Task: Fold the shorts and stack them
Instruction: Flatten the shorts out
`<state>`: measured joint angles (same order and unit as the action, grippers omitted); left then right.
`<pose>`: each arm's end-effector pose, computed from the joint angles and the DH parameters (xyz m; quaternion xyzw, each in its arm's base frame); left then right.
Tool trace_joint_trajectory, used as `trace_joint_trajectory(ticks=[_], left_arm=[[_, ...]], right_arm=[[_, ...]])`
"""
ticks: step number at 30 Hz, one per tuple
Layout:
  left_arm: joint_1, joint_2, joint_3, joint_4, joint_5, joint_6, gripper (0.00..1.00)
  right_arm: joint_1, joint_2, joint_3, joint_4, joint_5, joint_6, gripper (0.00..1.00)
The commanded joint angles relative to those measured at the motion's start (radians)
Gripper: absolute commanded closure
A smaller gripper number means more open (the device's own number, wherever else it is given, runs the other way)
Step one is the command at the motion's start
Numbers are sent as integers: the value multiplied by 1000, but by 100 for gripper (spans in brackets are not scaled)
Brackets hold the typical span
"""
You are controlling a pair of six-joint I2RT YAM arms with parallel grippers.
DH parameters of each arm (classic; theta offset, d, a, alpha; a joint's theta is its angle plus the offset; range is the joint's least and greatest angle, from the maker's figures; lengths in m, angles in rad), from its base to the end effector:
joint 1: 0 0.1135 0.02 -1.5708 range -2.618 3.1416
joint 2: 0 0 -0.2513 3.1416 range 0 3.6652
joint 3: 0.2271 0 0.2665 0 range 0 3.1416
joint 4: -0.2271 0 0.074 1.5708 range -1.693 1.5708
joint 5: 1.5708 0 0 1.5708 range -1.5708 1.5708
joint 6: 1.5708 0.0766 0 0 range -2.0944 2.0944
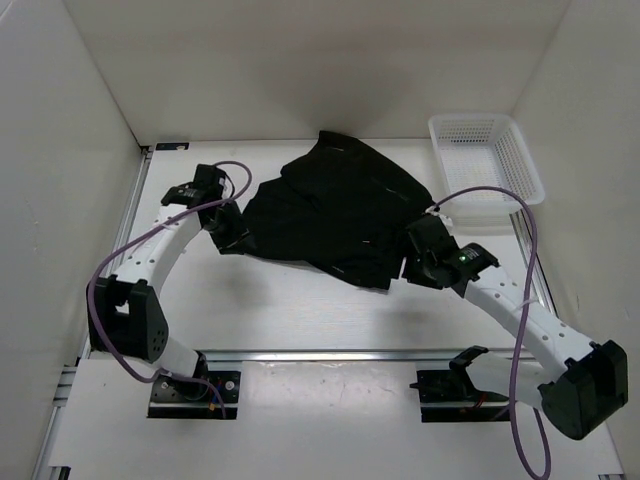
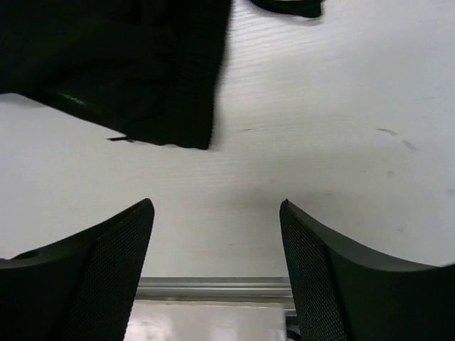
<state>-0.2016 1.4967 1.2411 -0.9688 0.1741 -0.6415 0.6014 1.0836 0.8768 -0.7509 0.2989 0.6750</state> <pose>0.3094 -0.0768 0.2160 -0.1995 0.9609 -0.1484 0.1216 0.2218 0.1248 0.2206 0.0796 0.9405 0.0638 0.3242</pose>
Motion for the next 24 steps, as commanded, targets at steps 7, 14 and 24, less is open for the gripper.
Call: trace_joint_trajectory(ticks=[7, 14, 24], left_arm=[[148, 98, -57, 99, -4, -37, 21], [148, 342, 58, 134, 47, -56, 16], [148, 494, 195, 143, 34, -57, 90]], right_arm=[[-245, -7, -196, 324, -546, 290, 18], [-313, 117, -305, 571, -621, 429, 20], [-253, 429, -190, 655, -538, 452, 54]])
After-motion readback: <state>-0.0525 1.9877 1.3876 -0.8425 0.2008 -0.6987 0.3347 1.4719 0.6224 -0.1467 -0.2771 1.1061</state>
